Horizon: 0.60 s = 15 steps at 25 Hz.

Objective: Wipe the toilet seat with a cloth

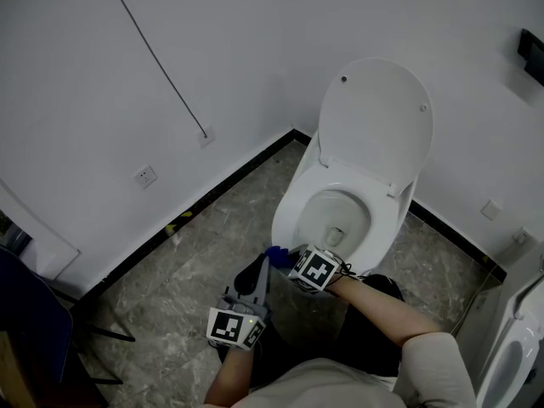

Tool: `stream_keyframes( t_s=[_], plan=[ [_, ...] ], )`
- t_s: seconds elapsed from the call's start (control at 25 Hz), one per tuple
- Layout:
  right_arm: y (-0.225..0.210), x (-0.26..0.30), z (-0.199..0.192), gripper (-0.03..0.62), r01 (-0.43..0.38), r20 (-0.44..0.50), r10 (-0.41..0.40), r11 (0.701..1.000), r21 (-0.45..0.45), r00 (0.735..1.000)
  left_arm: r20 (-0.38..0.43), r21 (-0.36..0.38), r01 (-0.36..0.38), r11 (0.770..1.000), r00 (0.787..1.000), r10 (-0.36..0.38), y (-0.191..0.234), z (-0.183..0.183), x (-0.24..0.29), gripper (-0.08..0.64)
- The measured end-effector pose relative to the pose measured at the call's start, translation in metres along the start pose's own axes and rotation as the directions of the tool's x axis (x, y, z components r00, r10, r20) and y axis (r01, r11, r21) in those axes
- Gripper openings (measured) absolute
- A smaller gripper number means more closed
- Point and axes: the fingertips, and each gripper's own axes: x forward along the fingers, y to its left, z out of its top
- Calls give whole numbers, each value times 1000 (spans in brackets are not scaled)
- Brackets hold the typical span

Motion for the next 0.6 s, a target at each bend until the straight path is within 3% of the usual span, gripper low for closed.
stream_keyframes(
  t_s=[0.6],
  plan=[
    [15, -17, -21, 64, 28, -6, -28, 999, 38, 1000, -3, -1, 5, 1000, 1000, -5, -5, -1, 1, 8]
  ],
)
